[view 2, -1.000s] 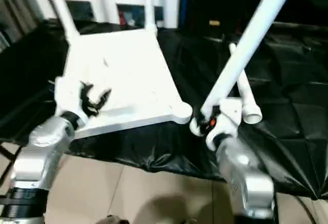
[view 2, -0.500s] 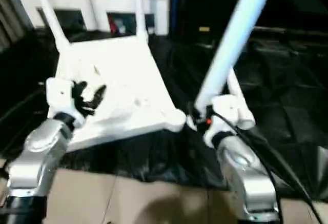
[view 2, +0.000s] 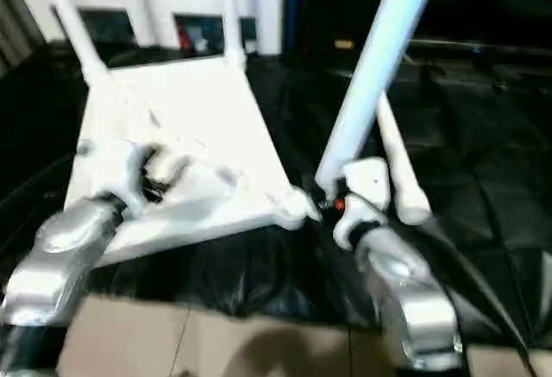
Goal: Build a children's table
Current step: Move to table
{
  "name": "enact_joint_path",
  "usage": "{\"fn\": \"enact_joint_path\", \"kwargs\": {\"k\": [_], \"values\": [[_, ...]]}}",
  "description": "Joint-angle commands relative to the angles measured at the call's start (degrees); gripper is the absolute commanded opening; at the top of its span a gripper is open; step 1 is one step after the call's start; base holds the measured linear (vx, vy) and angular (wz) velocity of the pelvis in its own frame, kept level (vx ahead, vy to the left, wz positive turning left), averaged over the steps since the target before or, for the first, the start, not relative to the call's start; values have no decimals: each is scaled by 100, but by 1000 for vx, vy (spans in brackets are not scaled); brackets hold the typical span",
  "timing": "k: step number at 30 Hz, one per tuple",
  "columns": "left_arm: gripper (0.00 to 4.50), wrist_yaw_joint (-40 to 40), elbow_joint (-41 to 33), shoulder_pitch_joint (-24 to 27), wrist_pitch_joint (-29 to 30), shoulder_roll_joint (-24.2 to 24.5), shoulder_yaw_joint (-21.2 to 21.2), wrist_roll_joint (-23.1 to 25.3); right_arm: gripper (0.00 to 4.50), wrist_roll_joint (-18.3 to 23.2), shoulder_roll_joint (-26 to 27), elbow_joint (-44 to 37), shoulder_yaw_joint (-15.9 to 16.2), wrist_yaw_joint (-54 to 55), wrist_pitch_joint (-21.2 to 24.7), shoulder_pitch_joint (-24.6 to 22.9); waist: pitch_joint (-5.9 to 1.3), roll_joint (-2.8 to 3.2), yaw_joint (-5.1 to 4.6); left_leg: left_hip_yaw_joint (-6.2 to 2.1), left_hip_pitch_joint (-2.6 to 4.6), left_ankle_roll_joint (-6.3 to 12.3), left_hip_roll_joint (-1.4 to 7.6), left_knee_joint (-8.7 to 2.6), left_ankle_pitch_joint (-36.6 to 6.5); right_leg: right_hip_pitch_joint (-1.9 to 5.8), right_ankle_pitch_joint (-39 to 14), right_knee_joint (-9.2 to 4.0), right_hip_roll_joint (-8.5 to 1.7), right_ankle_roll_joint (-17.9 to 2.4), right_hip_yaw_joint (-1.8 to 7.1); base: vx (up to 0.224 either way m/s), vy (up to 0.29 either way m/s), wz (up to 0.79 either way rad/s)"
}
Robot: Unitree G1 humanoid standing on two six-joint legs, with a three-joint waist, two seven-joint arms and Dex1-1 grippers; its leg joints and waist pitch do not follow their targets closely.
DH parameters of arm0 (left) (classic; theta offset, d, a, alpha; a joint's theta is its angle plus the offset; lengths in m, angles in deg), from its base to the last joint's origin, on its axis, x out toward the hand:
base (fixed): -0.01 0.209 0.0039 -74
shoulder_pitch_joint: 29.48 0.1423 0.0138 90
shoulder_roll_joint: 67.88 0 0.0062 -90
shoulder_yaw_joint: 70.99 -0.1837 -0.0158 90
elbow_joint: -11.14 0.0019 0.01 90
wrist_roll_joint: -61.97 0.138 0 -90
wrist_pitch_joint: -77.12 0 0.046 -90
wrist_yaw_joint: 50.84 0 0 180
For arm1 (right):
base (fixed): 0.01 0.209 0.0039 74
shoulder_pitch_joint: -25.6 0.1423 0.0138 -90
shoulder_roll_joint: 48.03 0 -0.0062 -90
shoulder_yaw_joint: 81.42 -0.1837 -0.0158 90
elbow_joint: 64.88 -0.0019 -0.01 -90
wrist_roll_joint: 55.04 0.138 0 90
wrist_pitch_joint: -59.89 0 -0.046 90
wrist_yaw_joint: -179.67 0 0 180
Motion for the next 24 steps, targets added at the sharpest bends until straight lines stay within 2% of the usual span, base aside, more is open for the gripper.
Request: {"fn": "enact_joint_path", "kwargs": {"k": [1, 2, 3, 4, 5, 6, 7, 8, 10, 11, 12, 13, 14, 15, 16, 17, 19, 20, 21, 22, 23, 24], "values": [[313, 324, 256, -200, -97, 130, -165, 144, 191, 84, 2, 17, -25, -96, 17, 166, -263, 5, 12, 6, 156, -152, 245, -446, -85, 379, 2344, -493, -289, -239, 40, -132, 6, -8], [313, 639, 403, -327, -77, 153, -328, 113, 191, 108, -15, 115, -42, -149, 12, 246, -209, 45, -16, 42, 238, -244, 316, -523, -618, 293, 1361, -590, -285, -625, 26, -129, 12, 4], [313, 895, 578, -456, -59, 196, -530, 175, 191, 130, -41, 207, -53, -212, 22, 319, -168, 36, -34, 73, 250, -262, 321, -561, -897, 276, 842, -637, -290, -793, 35, -135, 16, 5], [313, 1091, 781, -578, -79, 212, -688, 241, 191, 111, -83, 300, -48, -269, 8, 390, -94, 26, -56, 137, 259, -336, 345, -664, -1595, 257, -620, -759, -331, -1067, 62, -135, 16, 5], [313, 1200, 912, -652, -98, 220, -780, 286, 191, 96, -110, 356, -43, -303, -6, 433, -94, 25, -44, 150, 266, -338, 362, -671, -1671, 251, -877, -789, -354, -1089, 70, -133, 22, -1], [313, 1208, 1286, -840, -209, 206, -908, 472, 191, 119, -157, 465, -59, -397, -46, 514, -98, 49, -37, 170, 284, -334, 370, -666, -1688, 226, -994, -810, -368, -1113, 82, -109, 20, 1], [313, 1221, 1461, -934, -260, 196, -960, 541, 191, 129, -187, 518, -68, -432, -54, 558, -114, 28, -29, 214, 285, -310, 376, -654, -1561, 214, -1006, -825, -379, -1120, 105, -109, 20, 1], [313, 1221, 1461, -934, -260, 196, -960, 541, 191, 129, -187, 518, -68, -432, -54, 558, -130, 3, -14, 239, 237, -259, 377, -652, -1276, 239, -861, -824, -391, -1111, 111, -83, 17, 2], [313, 1246, 1777, -1104, -393, 179, -1045, 619, 191, 143, -245, 605, -90, -498, -82, 635, -170, 23, -4, 259, 198, -198, 368, -651, -984, 248, -544, -808, -384, -1118, 87, -60, 15, -2], [313, 1246, 1952, -1203, -484, 150, -1075, 657, 191, 139, -292, 651, -105, -541, -102, 684, -193, 14, -2, 267, 189, -194, 358, -643, -974, 231, -326, -797, -370, -1143, 82, 0, 0, 0], [313, 1257, 2030, -1246, -526, 143, -1083, 666, 191, 136, -304, 674, -109, -559, -111, 706, -202, 38, -5, 268, 190, -192, 357, -641, -951, 223, -214, -787, -363, -1163, 82, 0, 0, 0], [313, 1167, 2029, -1285, -611, -29, -878, 452, 191, 153, -344, 702, -174, -599, -139, 755, -210, 51, -7, 269, 164, -179, 353, -629, -870, 226, 20, -763, -364, -1218, 81, 0, 0, 0], [313, 1144, 2035, -1291, -665, -84, -799, 381, 191, 163, -345, 710, -195, -610, -144, 766, -234, 21, -5, 279, 126, -131, 352, -608, -669, 256, 352, -739, -364, -1277, 73, 0, 0, 0], [313, 839, 1970, -1243, -695, -176, -604, 325, 191, 152, -346, 679, -206, -584, -107, 760, -263, 66, 21, 299, 126, -67, 353, -574, -466, 240, 760, -699, -362, -1346, 66, 0, 0, 0], [313, 633, 1954, -1218, -719, -218, -496, 324, 191, 141, -347, 661, -203, -564, -79, 754, -259, 37, 16, 315, 132, -16, 348, -569, -448, 225, 899, -713, -346, -1373, 63, 0, 0, 0], [313, 449, 1802, -1110, -747, -293, -300, 202, 191, 138, -318, 627, -209, -513, -55, 720, -260, 76, 24, 317, 114, 39, 343, -566, -422, 243, 1042, -689, -353, -1414, 53, 0, 0, 0], [313, 170, 1320, -809, -695, -399, 14, -12, 191, 216, -207, 512, -259, -450, -95, 589, -270, -6, 7, 330, 86, 132, 342, -562, -375, 269, 1132, -692, -355, -1419, 50, 0, 0, 0], [313, -127, 967, -583, -715, -433, 222, -41, 191, 237, -104, 429, -284, -322, -90, 454, -271, 8, 10, 325, 73, 166, 356, -559, -311, 272, 1227, -670, -370, -1443, 47, 0, 0, 0], [313, -269, 830, -493, -746, -435, 299, -13, 191, 228, -61, 399, -292, -240, -46, 392, -265, 1, 8, 360, 33, 373, 338, -530, -264, 274, 1288, -704, -423, -1453, 82, 0, 0, 0], [313, -355, 748, -437, -773, -434, 344, 9, 191, 221, -34, 383, -296, -182, -7, 354, -282, -46, 47, 405, -7, 715, 299, -472, -204, 300, 1173, -760, -529, -1447, 146, 0, 0, 0], [313, -425, 617, -346, -805, -449, 441, -3, 191, 233, 41, 361, -330, -129, -16, 288, -336, 19, 86, 620, 227, 544, 355, -267, -322, 88, 696, -855, -453, -1342, 461, 0, 0, 0], [313, -457, 551, -298, -824, -452, 491, 1, 191, 244, 84, 348, -350, -105, -27, 253, -327, -120, 143, 628, 130, 403, 275, -199, -480, 191, 538, -857, -413, -1271, 622, -5, 55, -31]]}}
